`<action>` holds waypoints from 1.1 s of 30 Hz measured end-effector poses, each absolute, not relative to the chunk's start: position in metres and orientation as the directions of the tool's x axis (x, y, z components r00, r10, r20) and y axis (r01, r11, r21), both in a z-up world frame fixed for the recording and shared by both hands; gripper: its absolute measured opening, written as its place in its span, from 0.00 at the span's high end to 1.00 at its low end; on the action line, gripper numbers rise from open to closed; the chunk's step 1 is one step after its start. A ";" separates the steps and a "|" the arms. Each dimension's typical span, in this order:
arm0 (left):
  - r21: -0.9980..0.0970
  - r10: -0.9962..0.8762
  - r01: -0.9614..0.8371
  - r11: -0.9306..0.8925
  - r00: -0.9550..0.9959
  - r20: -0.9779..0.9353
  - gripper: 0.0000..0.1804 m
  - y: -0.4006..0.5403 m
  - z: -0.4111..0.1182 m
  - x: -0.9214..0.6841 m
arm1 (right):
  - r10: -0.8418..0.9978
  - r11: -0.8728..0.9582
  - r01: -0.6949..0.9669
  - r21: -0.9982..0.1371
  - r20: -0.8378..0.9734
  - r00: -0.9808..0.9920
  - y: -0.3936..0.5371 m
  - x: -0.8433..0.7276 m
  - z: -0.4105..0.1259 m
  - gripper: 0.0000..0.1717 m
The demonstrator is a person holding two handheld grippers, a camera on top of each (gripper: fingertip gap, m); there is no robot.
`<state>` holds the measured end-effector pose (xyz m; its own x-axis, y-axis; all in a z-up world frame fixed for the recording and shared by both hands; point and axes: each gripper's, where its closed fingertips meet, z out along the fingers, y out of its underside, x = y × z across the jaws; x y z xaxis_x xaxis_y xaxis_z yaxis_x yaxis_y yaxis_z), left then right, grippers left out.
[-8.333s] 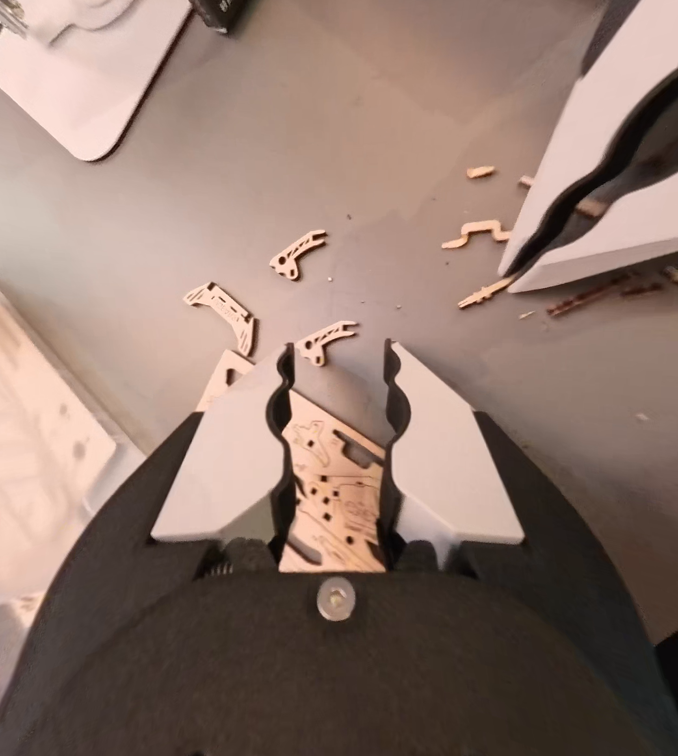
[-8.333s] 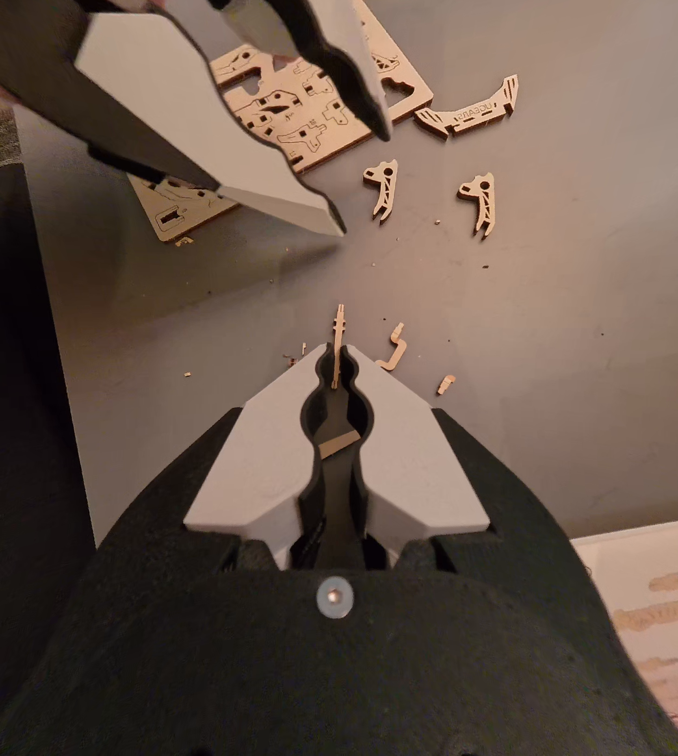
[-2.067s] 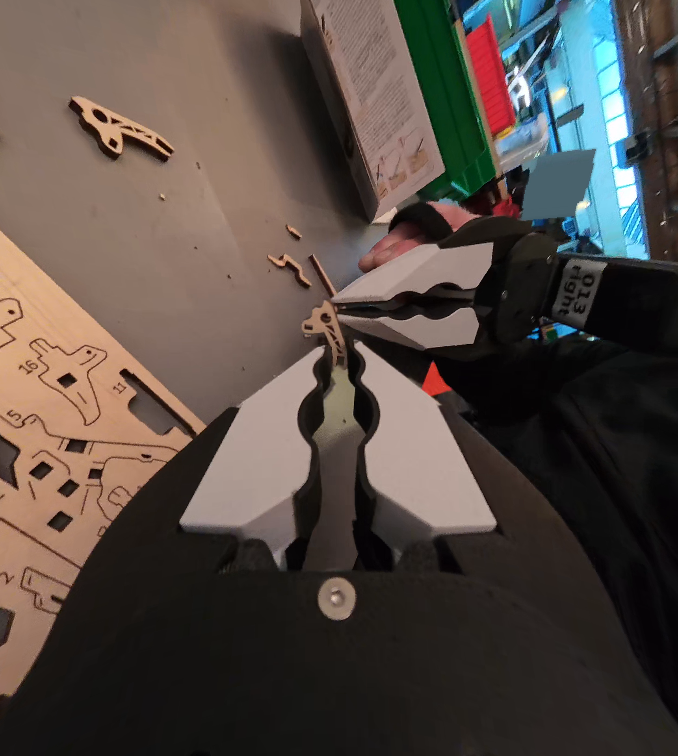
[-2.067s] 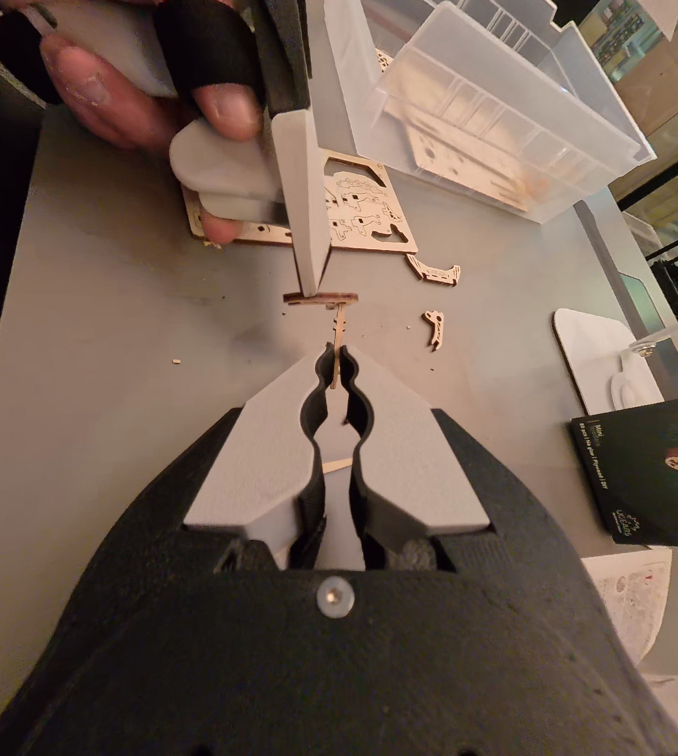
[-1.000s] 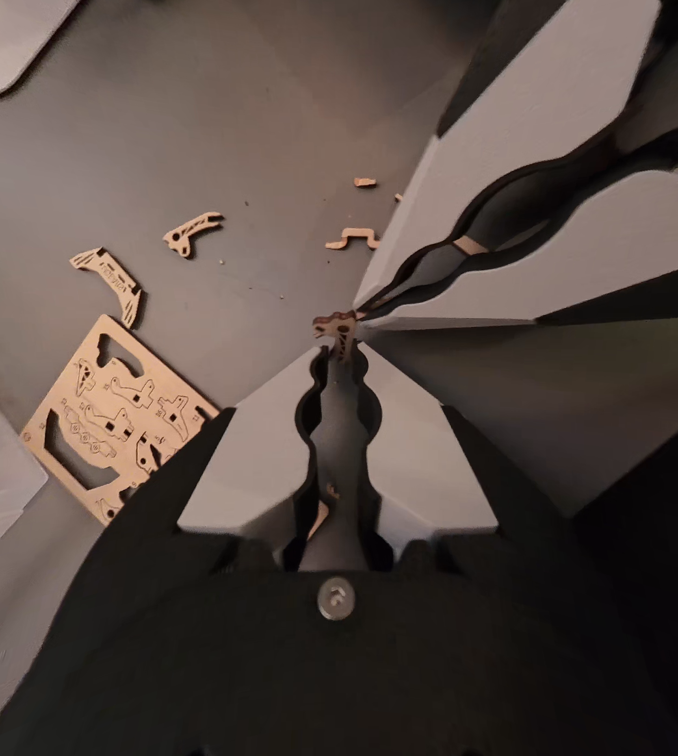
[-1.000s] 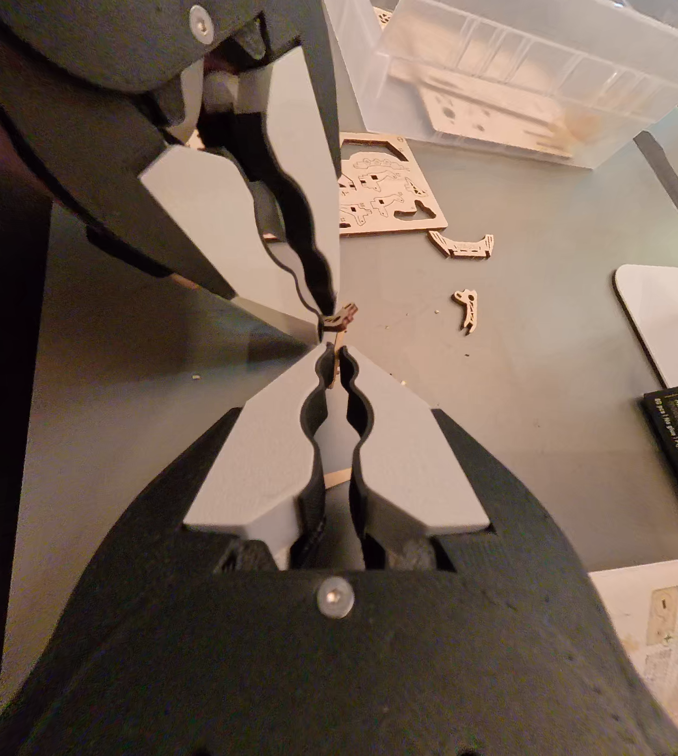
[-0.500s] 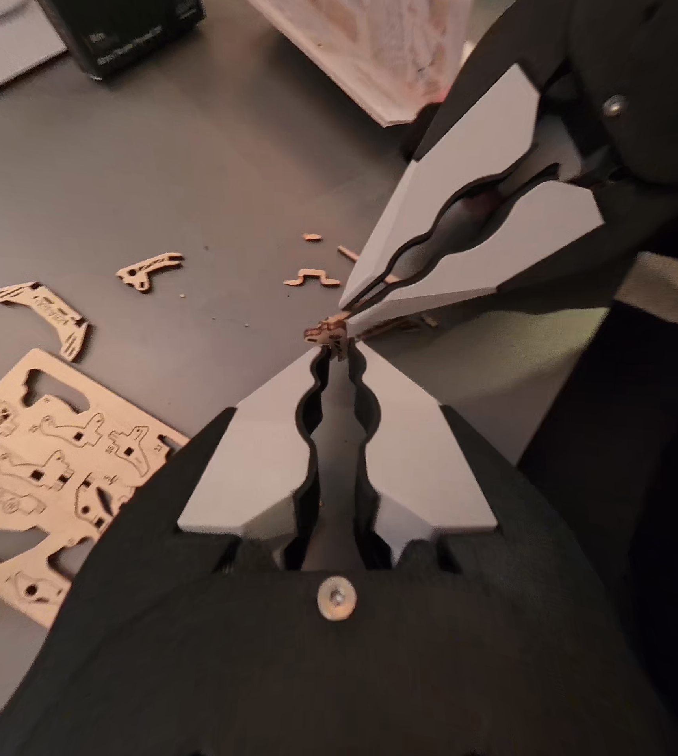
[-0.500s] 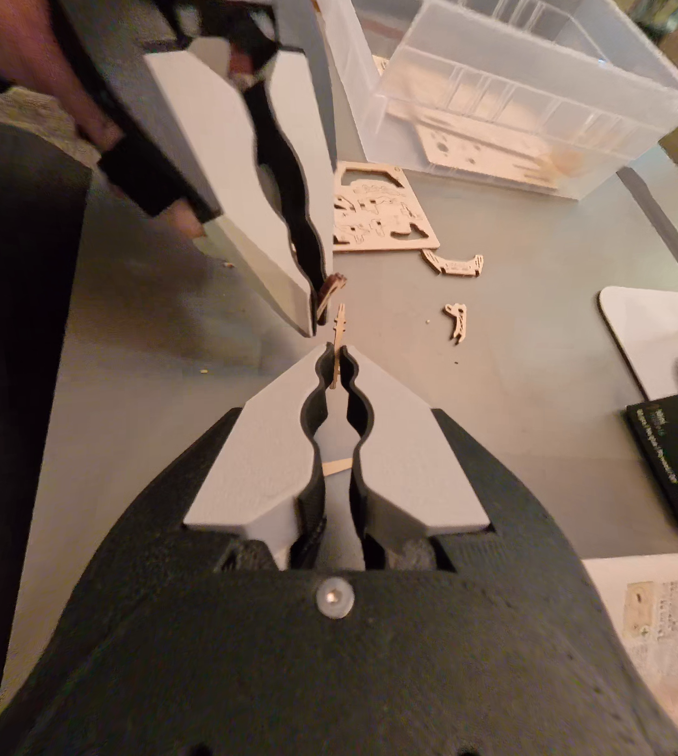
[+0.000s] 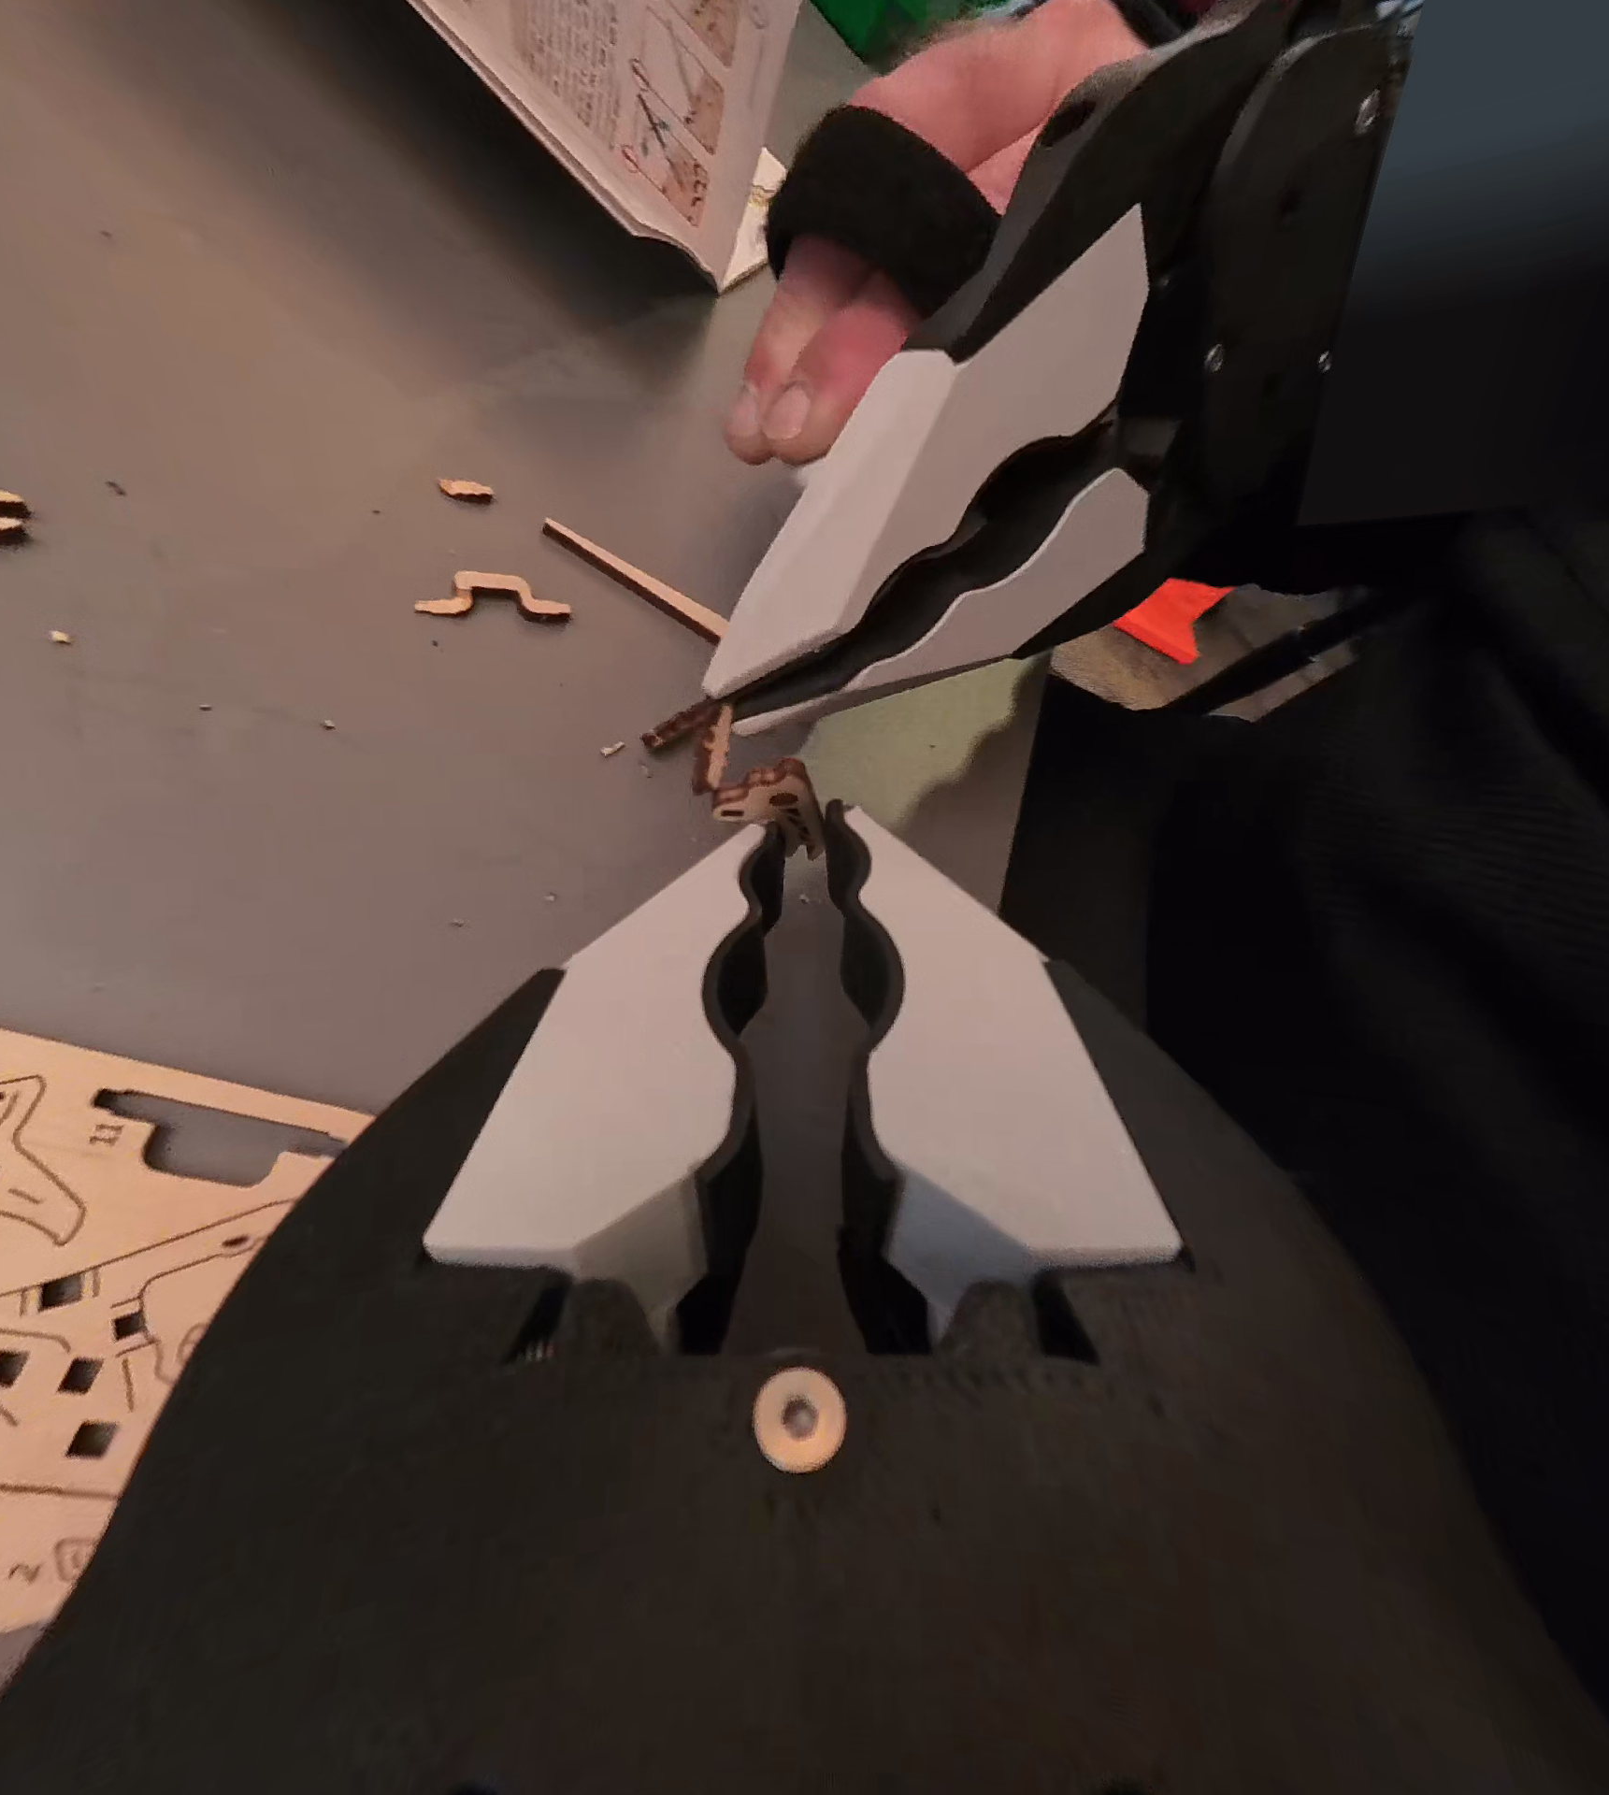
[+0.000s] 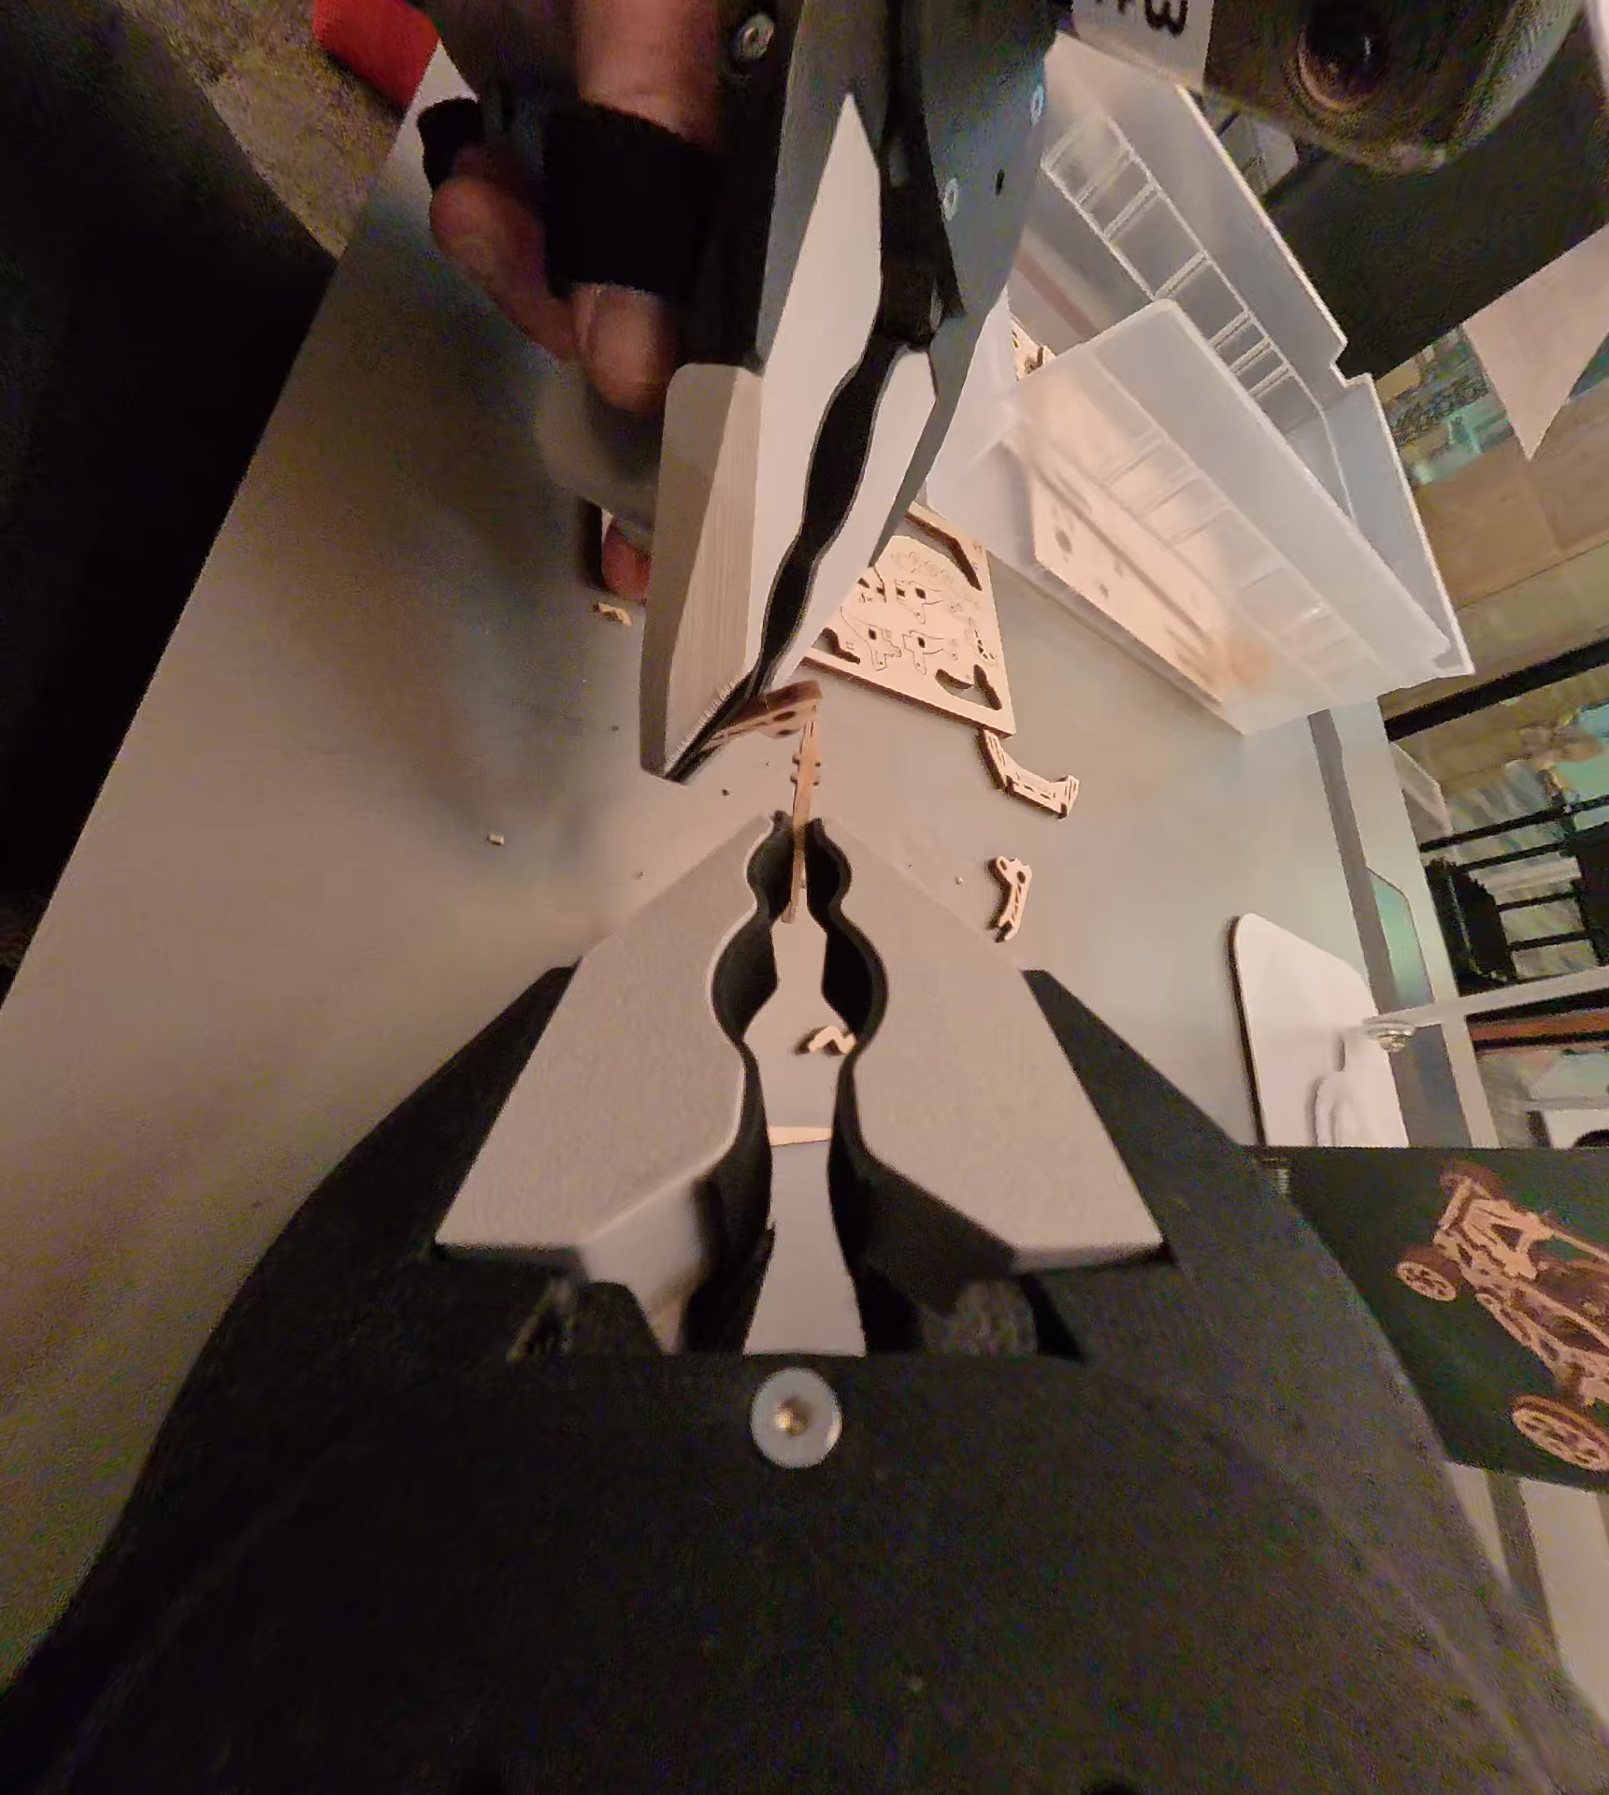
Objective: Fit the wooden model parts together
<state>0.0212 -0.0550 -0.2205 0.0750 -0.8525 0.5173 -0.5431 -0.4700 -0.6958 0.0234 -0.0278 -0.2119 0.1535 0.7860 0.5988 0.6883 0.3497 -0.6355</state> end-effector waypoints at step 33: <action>-0.532 -0.702 -0.646 -0.548 0.010 0.712 0.97 -0.068 -0.228 0.012 | 0.660 0.545 0.705 -0.453 0.751 -0.028 -0.041 0.020 -0.226 1.00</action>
<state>0.0120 -0.0677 -0.2282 0.0096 -0.7023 0.7118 -0.6462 -0.5476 -0.5316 0.0197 -0.0413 -0.2256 -0.0281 0.6600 0.7508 0.7053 0.5453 -0.4529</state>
